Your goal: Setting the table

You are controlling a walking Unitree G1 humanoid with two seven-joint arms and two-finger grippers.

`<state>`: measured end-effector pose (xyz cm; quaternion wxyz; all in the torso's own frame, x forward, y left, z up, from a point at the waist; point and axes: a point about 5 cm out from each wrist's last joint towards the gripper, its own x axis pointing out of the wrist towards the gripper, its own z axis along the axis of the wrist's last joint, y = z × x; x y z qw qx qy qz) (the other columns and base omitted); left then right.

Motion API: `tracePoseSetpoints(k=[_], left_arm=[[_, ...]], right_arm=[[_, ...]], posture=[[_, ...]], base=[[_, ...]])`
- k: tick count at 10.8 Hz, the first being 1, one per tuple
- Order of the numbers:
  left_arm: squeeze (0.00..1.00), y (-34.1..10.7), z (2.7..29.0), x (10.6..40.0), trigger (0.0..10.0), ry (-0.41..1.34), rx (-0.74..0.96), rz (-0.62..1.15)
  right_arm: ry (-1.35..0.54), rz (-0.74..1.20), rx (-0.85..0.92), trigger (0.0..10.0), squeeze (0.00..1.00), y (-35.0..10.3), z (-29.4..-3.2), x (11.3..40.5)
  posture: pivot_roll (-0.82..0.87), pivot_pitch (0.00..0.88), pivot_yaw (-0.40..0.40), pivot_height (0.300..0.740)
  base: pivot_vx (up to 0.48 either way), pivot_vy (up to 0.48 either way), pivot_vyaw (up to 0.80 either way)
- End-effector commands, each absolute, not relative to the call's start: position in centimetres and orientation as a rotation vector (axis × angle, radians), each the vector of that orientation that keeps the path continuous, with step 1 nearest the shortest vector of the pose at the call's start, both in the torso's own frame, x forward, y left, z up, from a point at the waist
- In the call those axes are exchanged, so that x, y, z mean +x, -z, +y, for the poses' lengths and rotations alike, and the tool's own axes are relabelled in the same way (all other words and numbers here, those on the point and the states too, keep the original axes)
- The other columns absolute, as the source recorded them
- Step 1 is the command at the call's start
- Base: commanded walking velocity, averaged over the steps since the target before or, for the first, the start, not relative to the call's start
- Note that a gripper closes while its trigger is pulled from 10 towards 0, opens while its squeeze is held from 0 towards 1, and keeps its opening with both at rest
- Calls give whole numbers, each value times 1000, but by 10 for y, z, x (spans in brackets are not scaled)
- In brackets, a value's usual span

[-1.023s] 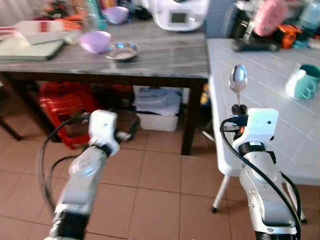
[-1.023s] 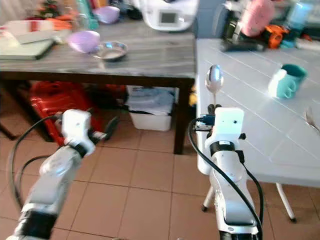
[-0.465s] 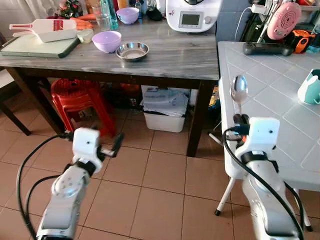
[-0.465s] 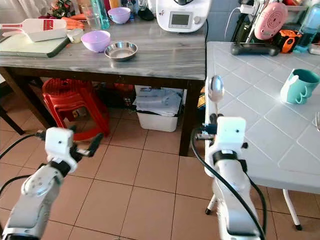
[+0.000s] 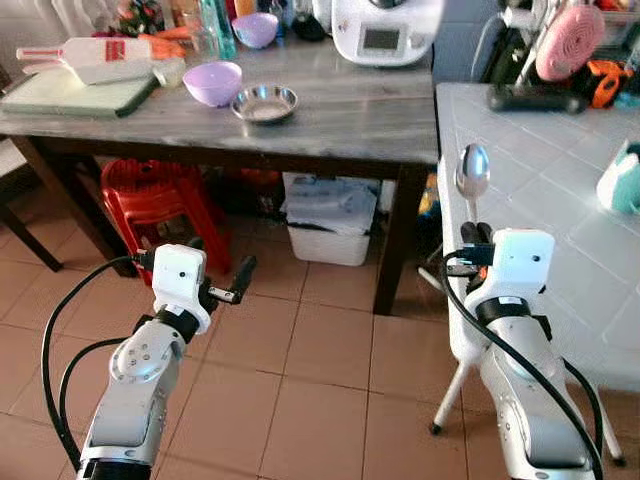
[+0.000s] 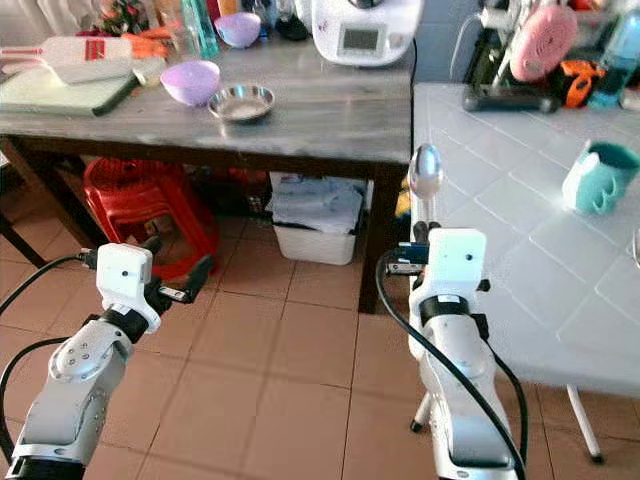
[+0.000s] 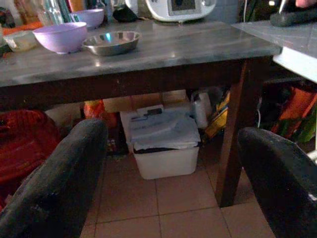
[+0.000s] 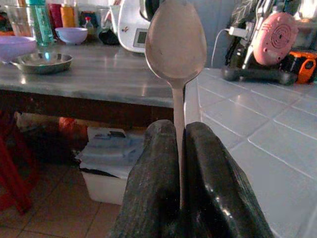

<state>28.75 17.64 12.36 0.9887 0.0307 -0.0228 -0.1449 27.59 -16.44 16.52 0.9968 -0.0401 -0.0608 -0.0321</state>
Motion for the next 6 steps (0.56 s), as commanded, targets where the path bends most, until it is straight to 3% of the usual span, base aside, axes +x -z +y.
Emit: tracePoseSetpoints(k=[1,2,6], left_arm=[[0,-125,179,289,10000,291,61,-43],[0,-125,177,289,10000,299,51,-46],[0,-125,173,290,10000,315,36,-43]], right_arm=[[56,-141,-79,10000,0,-170,-163,275],[57,-139,-79,10000,0,-169,-163,275],[56,-138,-76,10000,0,-169,-162,276]], posture=[[-19,105,35,740],[-19,105,35,740],[-22,106,36,740]], base=[[300,356,0],[270,398,0],[0,431,0]])
